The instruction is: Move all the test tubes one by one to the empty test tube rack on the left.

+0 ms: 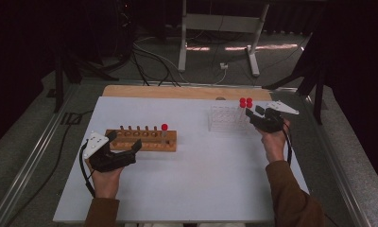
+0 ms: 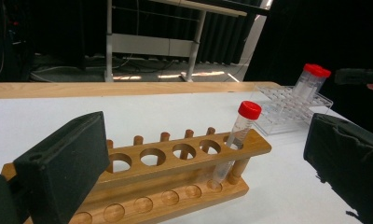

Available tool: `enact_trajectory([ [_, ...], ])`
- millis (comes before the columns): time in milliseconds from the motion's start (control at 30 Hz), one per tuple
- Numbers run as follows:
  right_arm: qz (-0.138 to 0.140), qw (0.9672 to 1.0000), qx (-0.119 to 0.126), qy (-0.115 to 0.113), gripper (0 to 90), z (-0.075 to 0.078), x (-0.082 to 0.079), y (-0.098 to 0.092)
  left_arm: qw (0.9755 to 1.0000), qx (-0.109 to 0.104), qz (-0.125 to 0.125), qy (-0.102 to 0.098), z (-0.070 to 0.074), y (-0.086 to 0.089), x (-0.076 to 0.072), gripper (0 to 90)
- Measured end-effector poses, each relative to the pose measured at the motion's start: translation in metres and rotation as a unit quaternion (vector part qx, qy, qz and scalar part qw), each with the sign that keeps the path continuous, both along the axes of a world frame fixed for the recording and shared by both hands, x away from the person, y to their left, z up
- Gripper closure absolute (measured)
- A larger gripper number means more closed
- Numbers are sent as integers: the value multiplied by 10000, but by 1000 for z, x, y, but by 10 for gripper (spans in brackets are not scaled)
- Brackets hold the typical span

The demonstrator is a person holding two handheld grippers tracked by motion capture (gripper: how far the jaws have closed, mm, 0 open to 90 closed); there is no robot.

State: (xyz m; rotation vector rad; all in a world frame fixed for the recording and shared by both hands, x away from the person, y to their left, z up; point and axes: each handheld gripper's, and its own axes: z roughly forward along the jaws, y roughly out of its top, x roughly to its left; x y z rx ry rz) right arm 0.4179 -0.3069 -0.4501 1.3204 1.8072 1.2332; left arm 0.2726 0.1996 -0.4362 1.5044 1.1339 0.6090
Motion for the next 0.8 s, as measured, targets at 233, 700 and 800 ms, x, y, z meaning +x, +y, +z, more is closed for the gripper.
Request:
enact_trajectory([
  [233,-153,9996,-213,101,642,-12,11,4,10000,-39,24,-18,0,2,-1,7],
  [700,-403,9988,-229,170,725,-26,25,12,10000,-49,84,-12,0,5,-3,7],
  [800,-440,9987,-188,161,736,-27,26,13,9999,-53,97,-6,0,6,-3,7],
])
